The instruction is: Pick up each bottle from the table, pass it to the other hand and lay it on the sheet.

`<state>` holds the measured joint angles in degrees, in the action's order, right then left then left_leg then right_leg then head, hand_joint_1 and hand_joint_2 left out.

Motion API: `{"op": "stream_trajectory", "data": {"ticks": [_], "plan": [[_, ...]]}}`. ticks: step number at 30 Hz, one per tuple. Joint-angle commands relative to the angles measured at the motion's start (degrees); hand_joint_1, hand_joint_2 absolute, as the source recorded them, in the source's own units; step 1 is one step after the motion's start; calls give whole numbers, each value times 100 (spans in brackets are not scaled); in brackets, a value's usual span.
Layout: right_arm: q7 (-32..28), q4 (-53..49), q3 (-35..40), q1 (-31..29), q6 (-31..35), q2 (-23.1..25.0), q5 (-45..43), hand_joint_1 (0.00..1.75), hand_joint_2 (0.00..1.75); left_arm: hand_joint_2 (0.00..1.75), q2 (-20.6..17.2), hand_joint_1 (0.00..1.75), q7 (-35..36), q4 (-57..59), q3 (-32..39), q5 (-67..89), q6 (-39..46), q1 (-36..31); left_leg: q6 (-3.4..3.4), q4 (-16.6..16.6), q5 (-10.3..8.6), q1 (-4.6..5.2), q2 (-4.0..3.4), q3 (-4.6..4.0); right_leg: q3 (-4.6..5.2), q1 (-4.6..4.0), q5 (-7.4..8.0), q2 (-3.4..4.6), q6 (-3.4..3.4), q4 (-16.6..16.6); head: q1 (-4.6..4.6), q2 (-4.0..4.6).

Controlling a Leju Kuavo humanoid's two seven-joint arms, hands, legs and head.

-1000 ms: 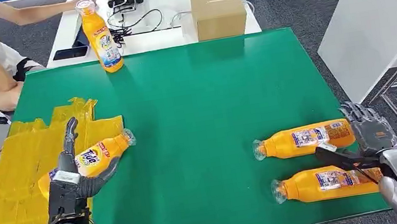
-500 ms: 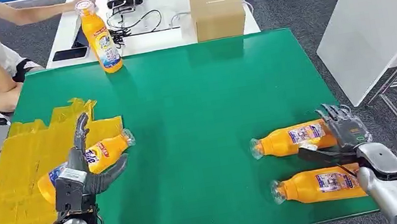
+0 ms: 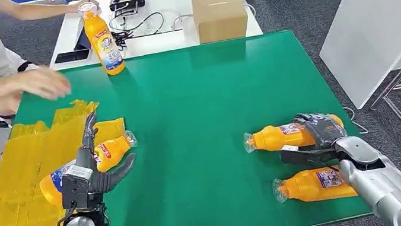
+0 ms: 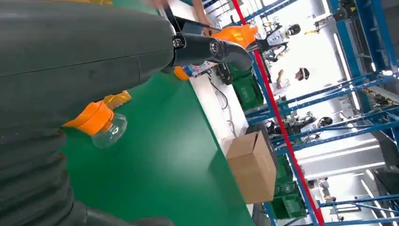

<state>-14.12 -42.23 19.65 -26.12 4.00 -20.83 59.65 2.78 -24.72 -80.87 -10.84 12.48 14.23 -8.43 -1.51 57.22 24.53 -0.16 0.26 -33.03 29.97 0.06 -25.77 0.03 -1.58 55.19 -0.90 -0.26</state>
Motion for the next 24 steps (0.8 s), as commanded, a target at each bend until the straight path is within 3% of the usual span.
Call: {"op": "stream_trajectory", "data": {"ticks": [1,4,6,9,11,13,17,18,19,21,24], "plan": [[-95,678,402,-34,-273,123,-109,175,175,175,0,0,-13,459,-69,-46,-2,-253,4,-6,-1,-5,6,8,-13,-5,1,-8,1,-10,4,0],[-4,924,629,-238,-843,-69,-327,175,175,175,-2,0,-82,608,-116,-137,14,-349,11,-16,-7,-9,16,9,-21,-9,5,-19,1,-24,4,0],[169,1037,702,-332,-773,-116,-300,175,175,175,14,0,-97,659,-124,-167,27,-374,4,-4,-2,-5,13,9,-15,-4,0,-15,0,-10,4,0],[842,831,595,-290,532,130,-52,175,175,175,48,0,-26,417,-89,-142,52,-201,5,-11,-6,-8,18,16,-25,-7,4,-20,0,-20,2,0],[1330,-52,-21,90,1766,532,105,175,175,175,64,0,145,38,-61,-40,-19,41,6,-10,-3,-9,14,20,-26,-8,5,-10,0,-20,4,0],[1554,-531,-104,256,1575,621,287,175,175,175,71,0,192,-94,-59,-9,-41,126,8,-13,0,-6,-6,15,-19,-7,8,12,2,-18,4,0],[1556,-589,-128,299,1559,580,296,175,175,175,71,0,198,-86,-59,-6,-45,114,7,-4,6,1,-4,-4,-4,-1,0,13,2,0,9,0],[966,-1160,-867,601,2262,947,-453,175,175,175,32,0,235,-82,-127,144,-61,130,5,-4,3,2,6,-10,1,-2,1,4,-1,-3,7,0],[823,-1395,-1024,693,2421,1054,-621,175,175,175,33,0,236,-109,-154,165,-75,154,10,-5,7,-3,0,-8,0,-7,0,8,2,-7,4,0],[481,-2882,-1658,1258,3217,1615,-1021,175,175,175,5,0,252,-306,-351,213,-225,263,11,-7,7,-1,2,-6,0,-4,-4,2,2,-5,4,0],[-35,-4239,-1953,1810,3600,2158,-1461,175,175,175,-74,0,382,-414,-653,195,-476,231,13,-1,11,-2,3,-28,21,-5,-6,9,4,5,7,0]]}}
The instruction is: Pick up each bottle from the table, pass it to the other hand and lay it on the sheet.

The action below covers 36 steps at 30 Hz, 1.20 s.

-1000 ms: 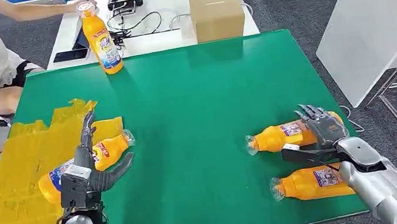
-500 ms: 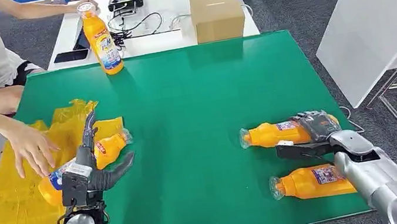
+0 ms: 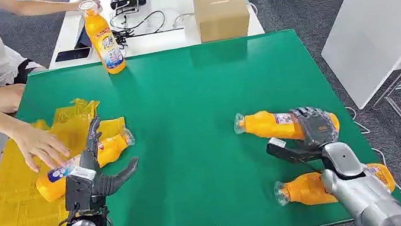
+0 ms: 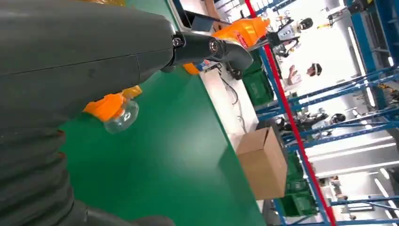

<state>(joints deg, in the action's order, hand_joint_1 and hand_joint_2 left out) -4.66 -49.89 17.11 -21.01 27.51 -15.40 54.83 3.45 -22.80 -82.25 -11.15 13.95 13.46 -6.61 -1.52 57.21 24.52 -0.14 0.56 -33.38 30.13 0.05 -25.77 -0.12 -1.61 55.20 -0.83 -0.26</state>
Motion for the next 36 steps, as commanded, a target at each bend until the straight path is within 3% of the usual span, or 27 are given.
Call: {"op": "stream_trajectory", "data": {"ticks": [1,5,14,17,21,29,36], "plan": [[-1000,-3614,-1709,1366,1249,1680,-1041,175,175,175,-151,0,221,-265,-670,42,-445,21,10,-1,7,-4,-16,-7,15,-5,-4,13,6,3,0,0],[-1629,-3994,-1548,1516,1157,1950,-2202,175,175,175,-182,0,441,-208,-871,-302,-923,-221,10,2,7,-13,3,-17,22,-7,-12,-6,7,5,0,0],[-1690,-3889,-1550,1468,1190,1938,-2252,175,175,175,-205,0,446,-211,-877,-312,-932,-219,7,-3,3,-6,-4,-17,22,-2,-8,-2,4,-1,-2,0],[-2115,-3943,-1367,1479,715,2116,-3124,175,175,175,-236,0,492,-232,-1011,-647,-1290,-311,8,-2,4,-3,-6,-17,23,0,-8,-1,4,0,-2,0],[-2123,-3689,-969,1343,-89,2225,-3881,175,175,175,-254,0,556,-218,-1157,-849,-1402,-437,7,-2,2,-3,-12,-23,31,-1,-3,6,5,0,-2,0],[-2155,-2568,123,897,-958,2469,-4210,175,175,175,-286,0,608,-154,-1258,-1717,-1696,-633,10,-8,2,-10,-28,-11,23,-5,0,22,4,-4,-2,0],[-2198,-1808,1038,691,-1339,2650,-4270,175,175,175,-303,0,529,-213,-1369,-1987,-1629,-710,11,-10,5,-15,-31,-4,15,-9,-1,24,3,-7,-4,0]]}}
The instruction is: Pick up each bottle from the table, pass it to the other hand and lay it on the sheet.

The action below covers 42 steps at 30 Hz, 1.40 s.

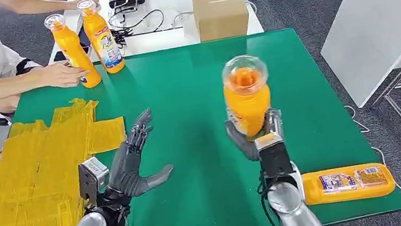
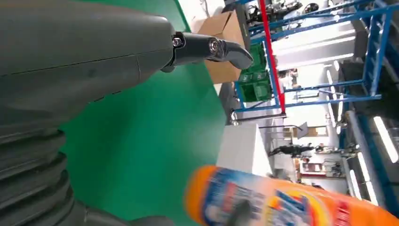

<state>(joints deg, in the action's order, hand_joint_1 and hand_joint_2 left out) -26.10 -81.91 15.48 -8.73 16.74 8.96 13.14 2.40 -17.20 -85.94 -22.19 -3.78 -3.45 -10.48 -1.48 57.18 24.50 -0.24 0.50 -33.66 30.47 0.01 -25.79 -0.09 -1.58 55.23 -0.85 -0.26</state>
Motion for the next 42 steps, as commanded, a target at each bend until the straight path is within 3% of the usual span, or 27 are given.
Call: {"op": "stream_trajectory", "data": {"ticks": [1,25,42], "plan": [[-41,1416,1286,-540,-270,233,-108,175,175,175,-199,0,-38,148,-258,-243,82,-325,6,-5,7,-5,-22,22,-17,-5,1,19,1,-9,0,0],[117,2408,2627,-1041,-498,348,453,175,175,175,-126,0,-204,257,-187,-554,116,-562,5,-2,5,-5,-5,14,-14,-5,-2,2,1,-8,0,0],[154,3002,2852,-1182,-600,424,421,175,175,175,-19,0,-389,-62,-205,-922,131,-417,6,-1,5,-6,9,15,-18,-6,-7,-14,0,-10,-2,0]]}}
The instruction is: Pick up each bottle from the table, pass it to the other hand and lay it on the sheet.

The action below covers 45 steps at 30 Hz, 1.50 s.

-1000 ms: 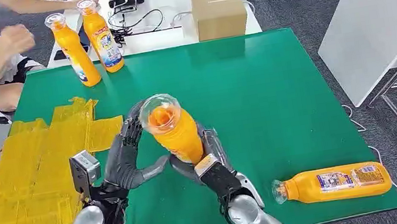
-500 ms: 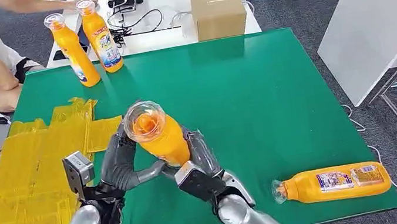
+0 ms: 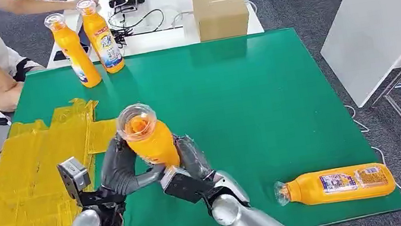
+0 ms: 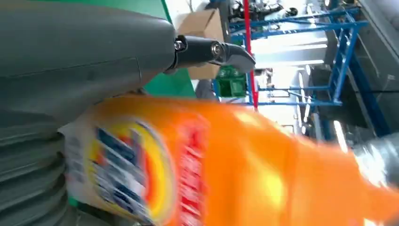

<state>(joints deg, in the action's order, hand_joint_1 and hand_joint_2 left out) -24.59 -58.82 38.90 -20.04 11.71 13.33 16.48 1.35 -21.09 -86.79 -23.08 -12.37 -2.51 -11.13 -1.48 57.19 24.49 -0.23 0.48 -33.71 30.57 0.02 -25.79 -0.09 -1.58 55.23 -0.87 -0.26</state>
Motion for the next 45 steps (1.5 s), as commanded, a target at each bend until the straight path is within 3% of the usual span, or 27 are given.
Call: {"op": "stream_trajectory", "data": {"ticks": [1,25,26,44,45], "plan": [[3,692,510,-51,-98,-13,86,175,175,175,86,0,-1,23,-115,-63,37,-352,5,-3,3,-5,9,14,-21,-5,-4,-11,0,-8,0,0],[-28,1012,569,-75,-126,7,130,175,175,175,53,0,-270,-355,-339,13,-71,-210,6,-3,6,-8,12,21,-31,-7,-9,-20,-1,-11,2,0],[-50,1015,551,-70,-107,16,124,175,175,175,79,175,-342,-373,-313,10,-54,-198,4,-2,2,-6,12,11,-17,-5,-5,-17,-1,-9,2,0],[-113,317,28,188,338,-157,-18,175,175,175,99,175,-357,-204,-201,27,9,-200,5,0,6,-7,15,19,-28,-5,-11,-26,-2,-9,0,0],[-130,306,1,198,353,-155,-39,66,175,175,102,175,-351,-194,-206,25,14,-205,3,-1,0,-5,9,6,-10,-4,-4,-18,-1,-7,0,0]]}}
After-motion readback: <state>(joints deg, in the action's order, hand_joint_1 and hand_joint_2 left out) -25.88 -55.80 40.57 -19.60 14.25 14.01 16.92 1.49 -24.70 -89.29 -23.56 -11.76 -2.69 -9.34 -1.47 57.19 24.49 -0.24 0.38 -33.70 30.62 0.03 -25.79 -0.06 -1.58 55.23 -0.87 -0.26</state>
